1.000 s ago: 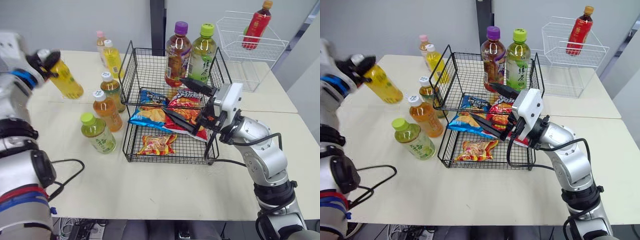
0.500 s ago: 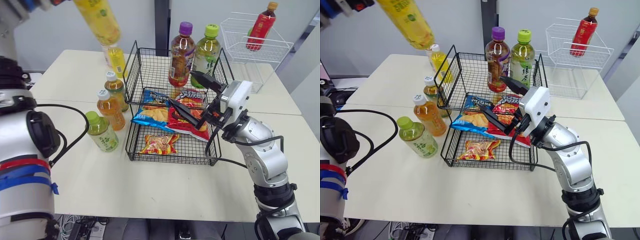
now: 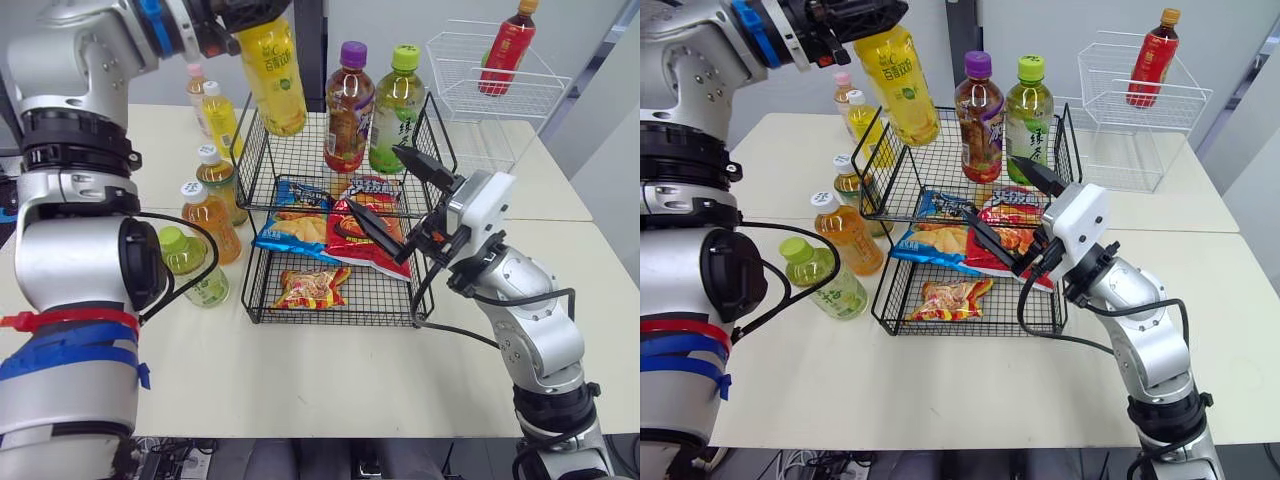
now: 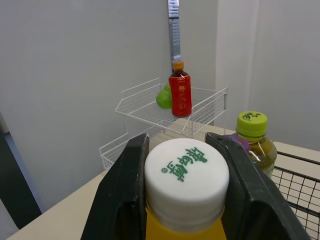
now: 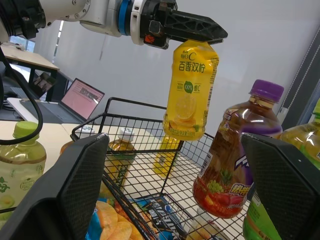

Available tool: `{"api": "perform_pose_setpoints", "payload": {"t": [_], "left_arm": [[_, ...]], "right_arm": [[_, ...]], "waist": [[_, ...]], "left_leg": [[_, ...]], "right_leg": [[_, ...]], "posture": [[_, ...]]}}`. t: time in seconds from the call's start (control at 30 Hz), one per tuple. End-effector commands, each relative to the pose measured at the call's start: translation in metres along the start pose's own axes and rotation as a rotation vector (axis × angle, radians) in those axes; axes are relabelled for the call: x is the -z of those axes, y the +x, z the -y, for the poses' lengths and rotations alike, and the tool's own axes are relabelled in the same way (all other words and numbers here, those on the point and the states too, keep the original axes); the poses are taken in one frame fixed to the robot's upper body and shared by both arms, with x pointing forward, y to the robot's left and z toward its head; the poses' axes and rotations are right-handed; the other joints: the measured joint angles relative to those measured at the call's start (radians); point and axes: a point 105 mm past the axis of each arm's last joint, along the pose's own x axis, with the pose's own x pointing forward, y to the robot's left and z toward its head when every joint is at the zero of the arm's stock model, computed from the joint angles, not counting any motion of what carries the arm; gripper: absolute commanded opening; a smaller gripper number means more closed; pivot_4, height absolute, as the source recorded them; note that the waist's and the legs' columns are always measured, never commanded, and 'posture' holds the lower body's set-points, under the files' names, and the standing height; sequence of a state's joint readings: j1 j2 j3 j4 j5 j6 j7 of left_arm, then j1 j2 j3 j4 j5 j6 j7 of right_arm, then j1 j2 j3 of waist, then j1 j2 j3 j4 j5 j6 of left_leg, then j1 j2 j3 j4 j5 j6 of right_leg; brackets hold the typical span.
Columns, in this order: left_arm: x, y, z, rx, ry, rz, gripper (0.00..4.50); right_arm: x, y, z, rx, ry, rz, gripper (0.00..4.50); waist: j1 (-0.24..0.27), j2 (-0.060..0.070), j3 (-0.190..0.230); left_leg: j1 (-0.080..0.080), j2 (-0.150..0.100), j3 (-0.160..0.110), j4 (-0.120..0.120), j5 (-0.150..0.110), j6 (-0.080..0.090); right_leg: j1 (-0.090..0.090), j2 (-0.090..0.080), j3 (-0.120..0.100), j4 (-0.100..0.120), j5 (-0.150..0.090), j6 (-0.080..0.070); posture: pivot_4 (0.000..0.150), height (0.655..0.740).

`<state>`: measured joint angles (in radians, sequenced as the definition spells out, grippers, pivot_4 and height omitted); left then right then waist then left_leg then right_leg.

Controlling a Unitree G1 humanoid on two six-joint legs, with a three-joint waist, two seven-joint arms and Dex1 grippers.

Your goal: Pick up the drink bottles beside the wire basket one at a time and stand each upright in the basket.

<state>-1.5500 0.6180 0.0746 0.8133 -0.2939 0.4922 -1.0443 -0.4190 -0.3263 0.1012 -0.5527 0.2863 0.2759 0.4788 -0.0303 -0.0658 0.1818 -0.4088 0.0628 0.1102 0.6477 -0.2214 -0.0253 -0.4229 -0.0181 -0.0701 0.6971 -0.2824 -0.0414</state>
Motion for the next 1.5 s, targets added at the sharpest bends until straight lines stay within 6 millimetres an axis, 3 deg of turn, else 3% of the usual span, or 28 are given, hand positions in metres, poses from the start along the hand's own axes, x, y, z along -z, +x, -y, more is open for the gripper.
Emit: {"api": "perform_pose_setpoints", "payload": {"t": [0.03,0.27,0.67,0.97,1.0,1.1,1.2,1.33,1.5], "left_arm": [[-0.015,0.004,0.008,0.028,0.065,0.041,1.38],[0.019,0.010,0.001,-0.008,0.054,0.004,1.38],[0.032,0.024,0.004,0.009,0.002,0.018,1.38],[0.025,0.016,0.003,0.012,0.005,0.018,4.25],[0.023,0.012,0.001,0.006,0.005,0.019,4.48],[0.017,0.000,-0.003,-0.018,0.004,0.026,4.48],[0.008,-0.024,-0.009,-0.063,0.011,0.043,4.48],[-0.010,-0.073,-0.015,-0.164,0.059,0.102,4.48],[0.001,-0.135,-0.016,-0.338,0.119,0.044,4.48]], "right_arm": [[-0.014,0.000,-0.001,0.005,-0.038,0.039,4.50],[-0.014,0.001,-0.001,0.008,-0.040,0.038,4.50],[-0.014,0.001,-0.001,0.004,-0.035,0.040,4.50],[-0.014,0.002,-0.002,0.002,-0.031,0.041,4.50],[-0.014,0.002,-0.002,0.000,-0.030,0.041,4.50],[-0.013,0.003,-0.003,-0.007,-0.023,0.041,4.50],[-0.012,0.005,-0.005,-0.026,-0.010,0.045,4.50],[-0.010,0.009,-0.009,-0.092,0.012,0.055,4.50],[-0.008,0.015,-0.010,-0.212,0.033,0.073,4.50]], "waist": [[0.001,0.000,0.000],[0.001,0.000,0.000],[0.001,0.000,0.000],[0.000,0.000,0.000],[0.000,0.000,0.000],[-0.001,0.000,0.000],[-0.004,0.001,0.000],[-0.007,0.001,0.000],[-0.003,0.001,0.000]], "left_leg": [[0.000,0.000,0.000,0.000,0.000,0.000],[0.001,0.000,0.000,0.000,0.000,0.000],[0.002,0.000,0.001,0.001,0.000,0.000],[0.002,0.000,0.001,0.001,0.000,0.000],[0.002,0.000,0.001,0.001,0.000,0.000],[0.002,0.000,0.001,0.001,0.000,0.000],[0.003,0.000,0.001,0.001,0.000,0.000],[0.004,0.000,0.002,0.001,0.000,0.000],[0.008,0.000,0.003,0.000,0.000,0.000]], "right_leg": [[0.000,0.000,0.000,0.000,0.000,0.000],[0.000,0.000,0.001,0.001,0.000,0.000],[0.001,0.000,0.001,0.001,0.000,0.000],[0.001,0.000,0.001,0.001,0.000,0.000],[0.001,0.000,0.001,0.001,0.000,0.000],[0.001,0.000,0.001,0.001,0.000,-0.001],[0.001,0.000,0.002,0.001,0.000,-0.001],[0.002,0.000,0.003,0.003,0.001,-0.001],[0.004,0.000,0.005,0.003,0.001,-0.002]], "posture": [[0.150,0.7400],[0.150,0.7400],[0.150,0.7400],[0.150,0.7400],[0.150,0.7400],[0.150,0.7400],[0.150,0.7400],[0.150,0.7400],[0.150,0.7400]]}}
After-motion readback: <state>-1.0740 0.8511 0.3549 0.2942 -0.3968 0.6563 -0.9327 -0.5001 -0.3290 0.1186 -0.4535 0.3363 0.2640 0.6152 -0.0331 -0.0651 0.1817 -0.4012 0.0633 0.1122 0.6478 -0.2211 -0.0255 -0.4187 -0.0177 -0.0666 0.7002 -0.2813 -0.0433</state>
